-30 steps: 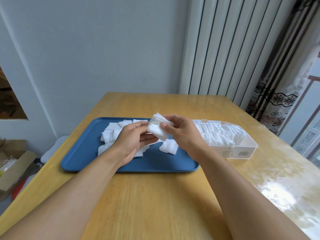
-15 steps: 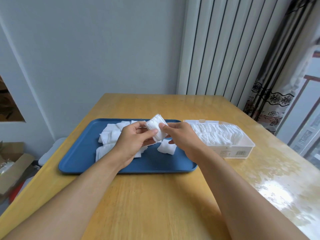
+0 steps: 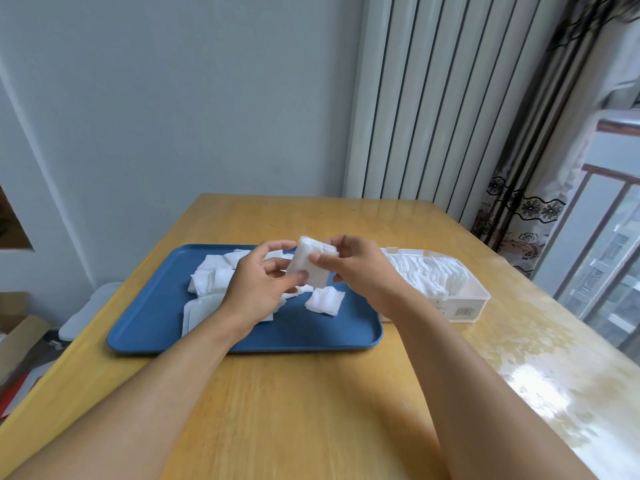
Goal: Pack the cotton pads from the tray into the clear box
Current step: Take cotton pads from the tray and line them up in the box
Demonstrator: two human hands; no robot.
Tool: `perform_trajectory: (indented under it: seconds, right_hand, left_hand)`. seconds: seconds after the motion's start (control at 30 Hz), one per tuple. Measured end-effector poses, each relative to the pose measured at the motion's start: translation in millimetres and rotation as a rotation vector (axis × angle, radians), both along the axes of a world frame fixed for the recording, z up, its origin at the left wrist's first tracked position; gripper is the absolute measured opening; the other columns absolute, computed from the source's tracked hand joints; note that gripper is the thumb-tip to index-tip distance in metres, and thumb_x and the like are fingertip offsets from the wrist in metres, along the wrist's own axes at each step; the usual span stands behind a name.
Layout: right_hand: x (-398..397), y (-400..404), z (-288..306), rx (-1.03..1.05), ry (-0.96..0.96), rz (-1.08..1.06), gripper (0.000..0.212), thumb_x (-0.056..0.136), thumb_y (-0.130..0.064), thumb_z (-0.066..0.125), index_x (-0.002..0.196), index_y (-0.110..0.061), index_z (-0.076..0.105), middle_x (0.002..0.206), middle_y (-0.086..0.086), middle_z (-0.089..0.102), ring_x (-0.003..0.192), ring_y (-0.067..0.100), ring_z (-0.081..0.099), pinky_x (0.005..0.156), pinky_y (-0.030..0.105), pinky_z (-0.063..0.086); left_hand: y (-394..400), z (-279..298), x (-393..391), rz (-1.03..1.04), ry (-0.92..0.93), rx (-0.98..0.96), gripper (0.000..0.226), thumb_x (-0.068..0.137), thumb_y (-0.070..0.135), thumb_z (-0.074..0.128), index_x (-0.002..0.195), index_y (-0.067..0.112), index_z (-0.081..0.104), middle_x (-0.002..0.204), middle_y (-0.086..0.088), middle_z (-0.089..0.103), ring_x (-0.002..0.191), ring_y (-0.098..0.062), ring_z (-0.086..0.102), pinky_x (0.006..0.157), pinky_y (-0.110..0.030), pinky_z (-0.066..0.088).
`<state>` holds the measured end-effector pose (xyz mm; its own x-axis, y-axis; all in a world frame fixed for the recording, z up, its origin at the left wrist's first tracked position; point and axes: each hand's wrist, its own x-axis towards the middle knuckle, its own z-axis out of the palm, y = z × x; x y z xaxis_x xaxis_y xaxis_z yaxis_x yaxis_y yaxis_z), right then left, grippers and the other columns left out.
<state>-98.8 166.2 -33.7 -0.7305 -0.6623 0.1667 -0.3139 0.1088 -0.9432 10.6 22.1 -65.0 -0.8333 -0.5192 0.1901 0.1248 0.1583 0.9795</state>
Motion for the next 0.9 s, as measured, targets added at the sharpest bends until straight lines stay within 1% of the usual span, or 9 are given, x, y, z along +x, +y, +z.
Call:
perform_trajectory:
  seconds: [0.13,0.2,0.27,0.37,0.5,0.57,0.63,0.73,0.9]
  right_hand:
    - [-6,13,19,0.162,0.224,0.077,0.024,0.107,-0.020,0.047,0.129,-0.021,0.057,0.091,0.001,0.065,0.073,0.013,0.067,0.065,0.034,0.052]
    - [-10,25,28,0.209,0.379,0.117,0.040,0.106,-0.007,0.039,0.132,-0.031,0.058,0.104,-0.002,0.064,0.083,0.012,0.068,0.072,0.026,0.051]
    - [-8,34,35,0.291,0.532,0.173,0.050,0.098,0.000,0.052,0.129,-0.039,0.060,0.117,-0.009,0.063,0.090,0.002,0.062,0.075,0.012,0.046]
    - [-2,40,35,0.279,0.665,0.194,0.031,0.085,-0.012,0.080,0.107,-0.032,0.071,0.118,-0.010,0.063,0.098,0.003,0.060,0.077,0.011,0.041]
    - [1,71,53,0.040,0.345,0.180,0.015,0.088,-0.007,0.077,0.093,-0.018,0.068,0.107,-0.004,0.074,0.103,0.015,0.070,0.088,0.028,0.055]
    - [-15,93,66,0.036,0.313,0.067,0.013,0.089,-0.010,0.077,0.095,-0.018,0.069,0.097,-0.003,0.077,0.096,0.020,0.074,0.087,0.036,0.059]
    - [-36,119,78,0.331,0.492,-0.100,0.014,0.089,-0.024,0.076,0.102,-0.024,0.072,0.097,-0.007,0.075,0.096,0.023,0.073,0.082,0.040,0.059]
    - [-66,150,79,0.860,0.734,-0.252,0.029,0.090,-0.023,0.073,0.118,-0.017,0.073,0.101,-0.004,0.069,0.095,0.020,0.065,0.079,0.029,0.047]
    - [-79,159,57,1.083,0.751,-0.253,0.026,0.085,-0.009,0.071,0.109,-0.015,0.078,0.096,0.002,0.075,0.090,0.023,0.068,0.084,0.036,0.060]
  left_hand:
    - [1,5,0,-0.117,-0.009,0.244,0.042,0.094,0.004,0.068,0.132,0.017,0.058,0.083,-0.006,0.072,0.071,-0.019,0.068,0.072,-0.029,0.051]
    - [1,8,0,-0.172,-0.018,0.407,0.039,0.096,0.003,0.062,0.134,0.014,0.058,0.082,-0.009,0.066,0.065,-0.019,0.062,0.071,-0.030,0.048]
    - [2,11,2,-0.256,-0.025,0.514,0.038,0.098,0.003,0.057,0.135,0.012,0.058,0.084,-0.009,0.063,0.062,-0.018,0.058,0.067,-0.028,0.047]
    - [8,15,5,-0.401,-0.069,0.547,0.039,0.098,0.007,0.053,0.137,0.011,0.057,0.094,-0.012,0.062,0.065,-0.018,0.056,0.061,-0.025,0.048]
    - [27,13,3,-0.310,-0.118,0.294,0.035,0.098,0.016,0.062,0.133,0.014,0.059,0.116,-0.015,0.073,0.084,-0.024,0.069,0.075,-0.032,0.052]
    - [34,10,-1,-0.238,-0.125,0.128,0.036,0.099,0.018,0.064,0.134,0.019,0.057,0.128,-0.007,0.069,0.104,-0.017,0.071,0.090,-0.034,0.056]
    - [42,8,-9,-0.233,-0.126,-0.098,0.040,0.098,0.020,0.066,0.136,0.029,0.055,0.139,0.008,0.060,0.121,-0.004,0.061,0.106,-0.031,0.048]
    - [59,6,-22,-0.312,-0.169,-0.485,0.057,0.097,0.026,0.067,0.144,0.046,0.042,0.152,0.023,0.037,0.142,0.003,0.033,0.117,-0.024,0.027]
    - [94,4,-44,-0.408,-0.245,-0.886,0.082,0.099,0.036,0.064,0.162,0.035,0.010,0.166,0.023,-0.007,0.152,0.002,-0.015,0.125,-0.028,0.001]
